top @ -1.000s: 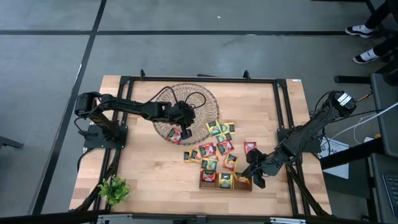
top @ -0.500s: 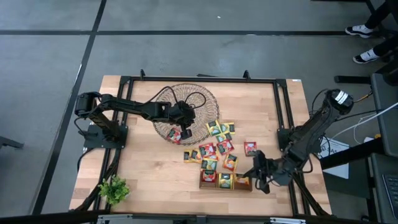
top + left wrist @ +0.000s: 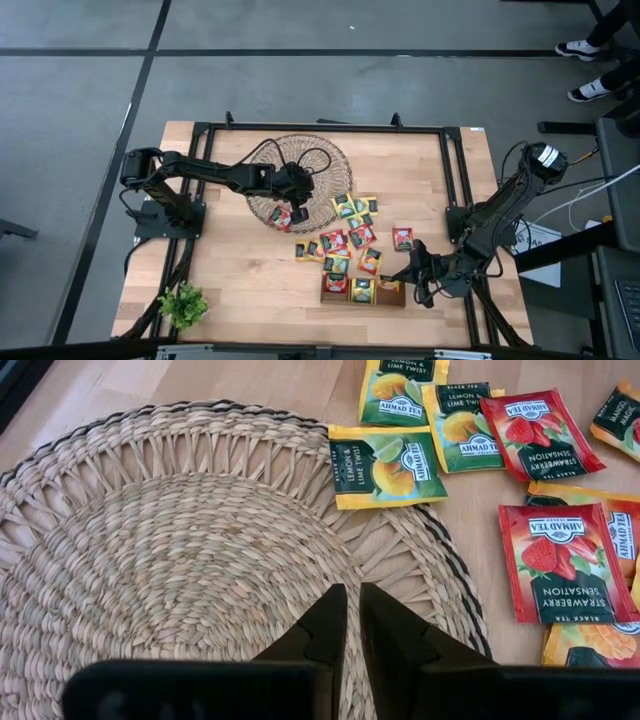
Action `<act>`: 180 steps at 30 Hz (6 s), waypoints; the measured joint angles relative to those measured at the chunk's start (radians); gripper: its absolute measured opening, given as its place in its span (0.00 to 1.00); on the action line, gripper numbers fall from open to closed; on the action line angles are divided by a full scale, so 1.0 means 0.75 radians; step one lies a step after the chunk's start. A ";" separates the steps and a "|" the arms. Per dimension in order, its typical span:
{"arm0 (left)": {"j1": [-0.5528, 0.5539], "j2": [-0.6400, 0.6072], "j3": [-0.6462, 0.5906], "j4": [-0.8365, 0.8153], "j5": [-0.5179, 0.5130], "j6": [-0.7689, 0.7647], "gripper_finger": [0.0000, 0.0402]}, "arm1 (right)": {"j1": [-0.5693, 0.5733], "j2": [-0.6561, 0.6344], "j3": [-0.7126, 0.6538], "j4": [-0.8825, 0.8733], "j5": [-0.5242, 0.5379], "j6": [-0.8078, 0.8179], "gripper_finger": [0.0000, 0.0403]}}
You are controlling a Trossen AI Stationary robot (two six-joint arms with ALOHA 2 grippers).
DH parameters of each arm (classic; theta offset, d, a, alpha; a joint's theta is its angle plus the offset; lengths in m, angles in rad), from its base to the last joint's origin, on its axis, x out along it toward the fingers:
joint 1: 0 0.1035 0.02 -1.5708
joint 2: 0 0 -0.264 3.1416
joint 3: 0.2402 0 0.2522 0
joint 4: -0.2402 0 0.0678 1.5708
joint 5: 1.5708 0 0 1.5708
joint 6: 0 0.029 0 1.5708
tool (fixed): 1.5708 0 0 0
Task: Pick & Place Tea
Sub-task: Put the orange tea bag into the right section of the wooden organizer, then put the yellow tea bag into the middle section of the wooden organizer
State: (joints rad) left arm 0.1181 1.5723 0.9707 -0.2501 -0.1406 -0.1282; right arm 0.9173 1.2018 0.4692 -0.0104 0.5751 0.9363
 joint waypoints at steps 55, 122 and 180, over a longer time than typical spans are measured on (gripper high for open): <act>-0.003 0.125 0.001 -0.004 0.689 -0.396 0.08 | -1.010 0.122 0.178 0.018 -0.664 -0.428 0.20; 0.052 0.244 0.001 0.303 0.305 0.020 0.11 | -1.427 0.794 0.718 -0.490 -0.864 -1.009 0.01; 0.163 0.453 0.058 0.342 0.594 -0.418 0.26 | -1.430 0.885 0.717 -0.261 -0.942 -1.045 0.01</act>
State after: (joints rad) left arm 0.2401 1.9118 1.0145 0.0062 0.3050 -0.4418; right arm -0.1551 1.8652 1.0069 -0.2061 -0.1314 0.1524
